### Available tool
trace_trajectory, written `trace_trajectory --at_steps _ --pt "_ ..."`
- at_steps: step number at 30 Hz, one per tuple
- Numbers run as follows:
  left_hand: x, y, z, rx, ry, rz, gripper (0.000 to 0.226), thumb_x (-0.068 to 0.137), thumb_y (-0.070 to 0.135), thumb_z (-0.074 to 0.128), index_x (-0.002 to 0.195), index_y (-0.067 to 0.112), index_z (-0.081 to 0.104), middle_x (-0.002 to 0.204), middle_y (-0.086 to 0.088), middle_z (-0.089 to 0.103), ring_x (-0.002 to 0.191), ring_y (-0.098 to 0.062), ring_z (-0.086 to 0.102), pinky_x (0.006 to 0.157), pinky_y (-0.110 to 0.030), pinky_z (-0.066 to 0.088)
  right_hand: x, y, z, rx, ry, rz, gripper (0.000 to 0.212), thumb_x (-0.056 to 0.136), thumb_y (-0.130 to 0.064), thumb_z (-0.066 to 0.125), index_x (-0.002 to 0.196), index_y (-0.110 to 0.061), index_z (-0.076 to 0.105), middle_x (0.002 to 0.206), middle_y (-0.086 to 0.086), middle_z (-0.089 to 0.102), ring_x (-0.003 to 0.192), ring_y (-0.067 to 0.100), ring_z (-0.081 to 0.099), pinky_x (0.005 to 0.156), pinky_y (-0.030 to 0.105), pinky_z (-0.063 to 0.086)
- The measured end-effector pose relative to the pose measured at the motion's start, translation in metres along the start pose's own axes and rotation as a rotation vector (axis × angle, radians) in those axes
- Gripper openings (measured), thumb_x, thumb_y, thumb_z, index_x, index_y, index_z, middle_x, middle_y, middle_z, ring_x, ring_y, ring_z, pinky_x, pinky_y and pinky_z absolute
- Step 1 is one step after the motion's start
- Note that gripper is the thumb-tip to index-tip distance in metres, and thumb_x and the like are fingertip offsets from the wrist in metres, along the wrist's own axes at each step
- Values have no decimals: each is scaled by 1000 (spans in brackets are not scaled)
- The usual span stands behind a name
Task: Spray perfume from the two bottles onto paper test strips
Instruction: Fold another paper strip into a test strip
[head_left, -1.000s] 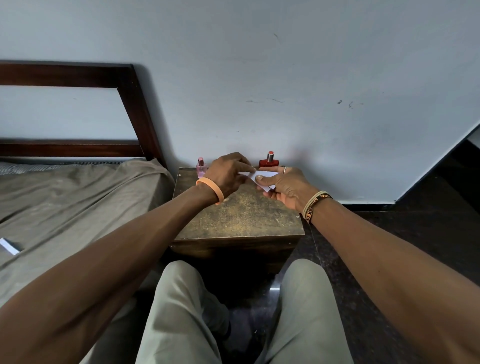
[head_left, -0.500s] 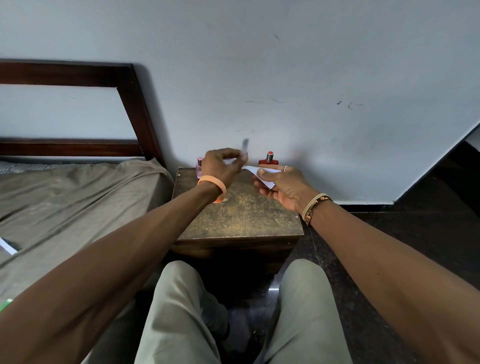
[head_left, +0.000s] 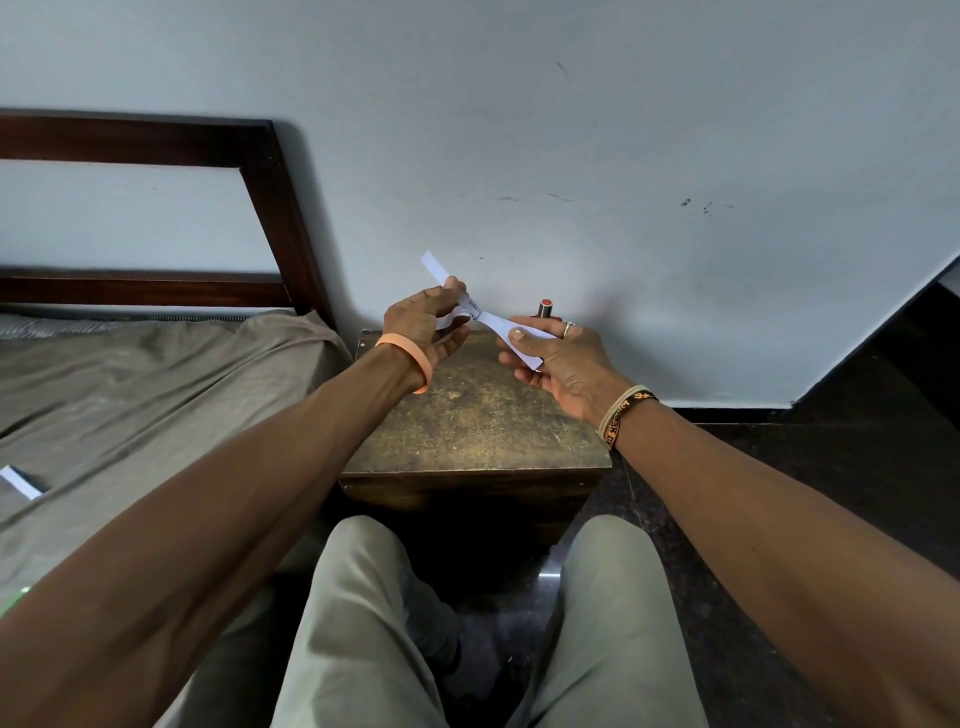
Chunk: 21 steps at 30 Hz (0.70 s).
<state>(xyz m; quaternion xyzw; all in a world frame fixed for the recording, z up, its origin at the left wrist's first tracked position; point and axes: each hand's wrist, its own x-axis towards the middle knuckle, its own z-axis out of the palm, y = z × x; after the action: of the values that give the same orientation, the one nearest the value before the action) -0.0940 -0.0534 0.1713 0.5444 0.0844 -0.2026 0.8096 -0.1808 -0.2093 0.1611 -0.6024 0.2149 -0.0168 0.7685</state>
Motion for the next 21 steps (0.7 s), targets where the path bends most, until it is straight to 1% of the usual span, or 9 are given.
trace_trajectory --at_steps 2,5,7,9,10,12,16,19,21 --pt "-1 -1 1 2 10 16 5 85 18 71 81 14 71 83 -3 70 72 -15 63 67 -27 55 0 -1 1 -5 7 3 30 86 -6 75 116 -6 69 103 16 75 87 25 74 70 32 57" --pt "1 -8 2 184 42 226 15 80 12 76 69 15 65 75 -1 68 72 -18 63 67 -29 56 0 -3 1 14 18 39 29 87 -5 72 116 -6 69 104 16 74 85 24 73 70 32 56" --pt "1 -14 1 493 53 458 13 75 12 79 81 15 69 83 1 71 77 -18 68 71 -30 57 0 -3 3 -25 37 47 24 86 -5 74 109 -11 71 105 14 74 88 24 71 67 30 54" --pt "-3 -16 2 835 53 669 29 73 16 80 98 18 66 86 6 69 77 -10 66 70 -19 53 0 -2 4 -129 61 44 18 82 -5 78 93 -19 73 100 7 75 90 22 69 62 27 50" --pt "-7 -15 4 958 26 752 32 75 17 78 104 19 62 86 7 68 76 -7 64 68 -14 48 -1 -2 5 -184 63 43 18 81 -5 78 88 -21 73 94 3 74 87 20 68 60 25 47" --pt "-13 -14 8 1099 -61 868 30 82 15 71 109 17 59 89 4 68 75 -8 61 67 -16 45 -3 -1 6 -257 56 46 19 79 -2 79 88 -18 72 87 0 73 81 16 65 57 23 43" --pt "-13 -18 9 1254 -193 950 24 85 18 66 109 15 60 98 -1 68 83 -13 61 74 -29 52 -6 0 4 -289 51 55 33 74 2 82 103 -6 71 92 7 74 70 14 63 49 22 44" --pt "-10 -21 5 1329 -270 915 19 82 28 69 98 19 63 99 -1 66 87 -14 59 74 -29 50 -7 -1 2 -270 59 60 36 71 3 84 103 -7 72 94 12 75 70 18 64 53 25 48" --pt "-10 -24 4 1291 -237 889 15 80 31 72 87 21 64 93 1 66 85 -12 59 72 -26 49 -7 -2 1 -228 62 65 32 72 2 83 100 -7 73 95 14 75 68 19 63 55 27 50"
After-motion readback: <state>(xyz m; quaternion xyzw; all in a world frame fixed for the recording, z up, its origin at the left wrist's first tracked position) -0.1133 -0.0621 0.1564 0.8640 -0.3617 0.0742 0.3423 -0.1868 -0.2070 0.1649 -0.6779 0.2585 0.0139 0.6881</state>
